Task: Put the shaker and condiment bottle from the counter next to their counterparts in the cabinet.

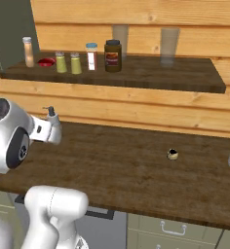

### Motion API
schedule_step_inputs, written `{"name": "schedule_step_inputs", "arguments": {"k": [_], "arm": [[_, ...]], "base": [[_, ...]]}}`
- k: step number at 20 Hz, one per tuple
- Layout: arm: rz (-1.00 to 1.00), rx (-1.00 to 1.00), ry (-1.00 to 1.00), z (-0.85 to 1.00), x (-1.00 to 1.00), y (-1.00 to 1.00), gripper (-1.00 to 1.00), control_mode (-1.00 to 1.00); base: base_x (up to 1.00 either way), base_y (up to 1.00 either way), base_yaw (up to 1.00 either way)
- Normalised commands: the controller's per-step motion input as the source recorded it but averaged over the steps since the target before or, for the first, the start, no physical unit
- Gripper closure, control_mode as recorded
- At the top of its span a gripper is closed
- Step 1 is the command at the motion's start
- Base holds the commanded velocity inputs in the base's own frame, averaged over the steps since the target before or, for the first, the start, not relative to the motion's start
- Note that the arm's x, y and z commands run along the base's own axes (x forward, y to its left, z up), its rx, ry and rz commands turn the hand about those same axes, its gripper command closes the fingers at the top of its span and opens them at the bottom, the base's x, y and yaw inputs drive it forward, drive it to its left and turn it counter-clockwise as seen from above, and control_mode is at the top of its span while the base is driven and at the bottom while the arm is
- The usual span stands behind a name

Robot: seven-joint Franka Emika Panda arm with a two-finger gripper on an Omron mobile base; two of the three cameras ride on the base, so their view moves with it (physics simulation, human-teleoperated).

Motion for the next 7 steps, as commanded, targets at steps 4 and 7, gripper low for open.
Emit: {"name": "schedule_step_inputs", "arguments": {"k": [4, 7], "arm": [[0.00, 0.08, 0.00, -0.82, -1.00, 0.00, -1.00, -1.00], [-0.01, 0.04, 0.00, -0.03, -0.13, 0.00, -1.00, -1.00]], "base": [[0.00, 0.00, 0.00], [0.00, 0.00, 0.00]]}}
